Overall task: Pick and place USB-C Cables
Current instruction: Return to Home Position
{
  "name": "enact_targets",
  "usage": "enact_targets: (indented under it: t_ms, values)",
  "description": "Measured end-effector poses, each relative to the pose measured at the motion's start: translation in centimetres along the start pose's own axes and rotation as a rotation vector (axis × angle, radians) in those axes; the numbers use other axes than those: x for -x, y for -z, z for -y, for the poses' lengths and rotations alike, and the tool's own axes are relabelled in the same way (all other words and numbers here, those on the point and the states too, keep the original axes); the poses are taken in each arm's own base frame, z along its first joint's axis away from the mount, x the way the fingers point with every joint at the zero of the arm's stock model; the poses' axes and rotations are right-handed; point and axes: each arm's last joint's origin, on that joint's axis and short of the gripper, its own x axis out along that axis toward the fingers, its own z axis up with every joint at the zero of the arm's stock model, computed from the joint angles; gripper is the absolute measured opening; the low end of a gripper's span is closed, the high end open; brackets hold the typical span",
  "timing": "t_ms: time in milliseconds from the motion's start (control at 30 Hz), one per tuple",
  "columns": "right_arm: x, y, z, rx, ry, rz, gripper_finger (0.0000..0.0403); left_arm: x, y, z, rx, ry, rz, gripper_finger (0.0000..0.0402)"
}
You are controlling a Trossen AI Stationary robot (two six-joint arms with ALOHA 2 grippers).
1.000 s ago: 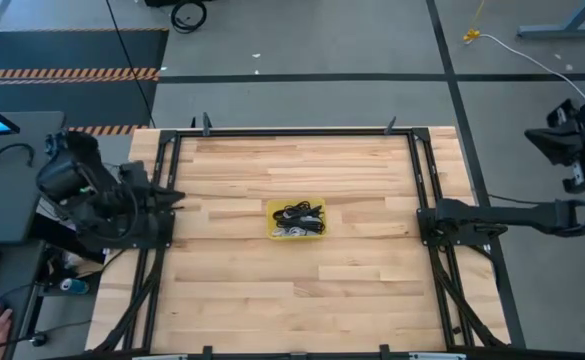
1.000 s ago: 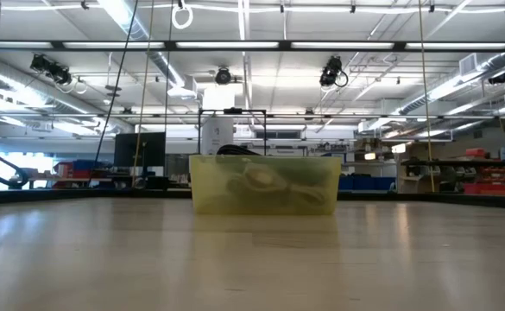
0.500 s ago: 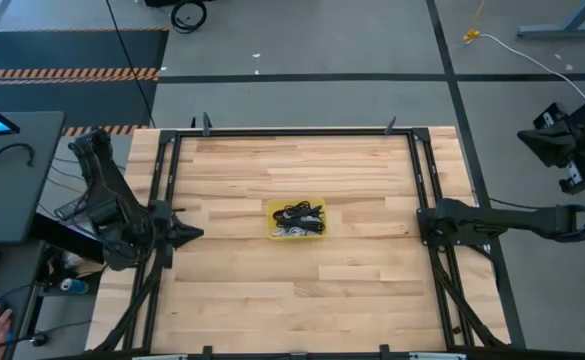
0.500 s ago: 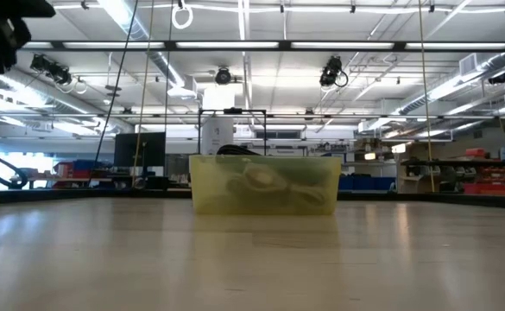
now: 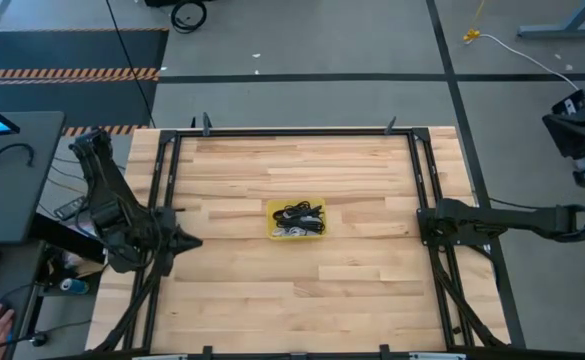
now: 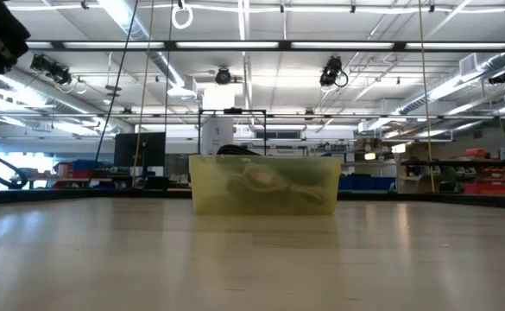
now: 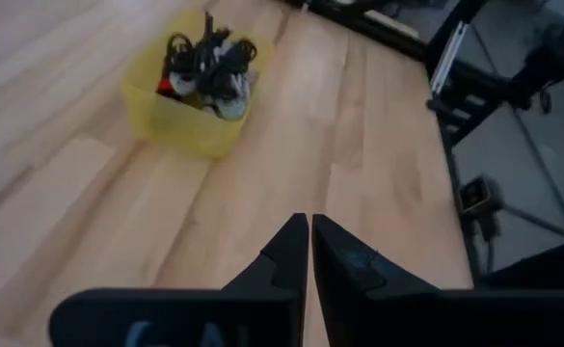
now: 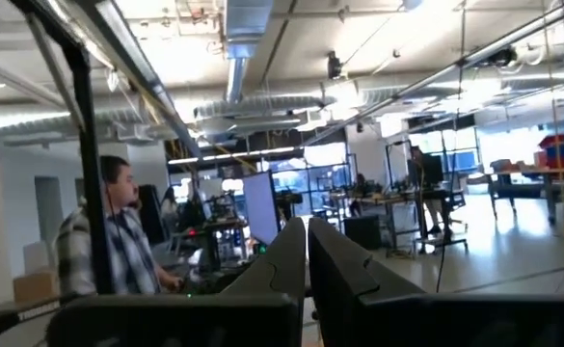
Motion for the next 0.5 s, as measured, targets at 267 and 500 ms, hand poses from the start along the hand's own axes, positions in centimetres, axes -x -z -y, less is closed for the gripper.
enact_targets:
  t_ms: [267, 500]
  values:
    - [0.0, 0.5, -0.3, -0.038, -0.126, -0.073, 0.0023, 0.1, -0.6, 0.1, -0.056, -0.051, 0.143, 0.0024]
    - [0.1, 1.7, -0.6, -0.002, -0.323, -0.199, 0.0023, 0.5, -1.5, 0.1, -0.205, -0.135, 0.307, 0.0025]
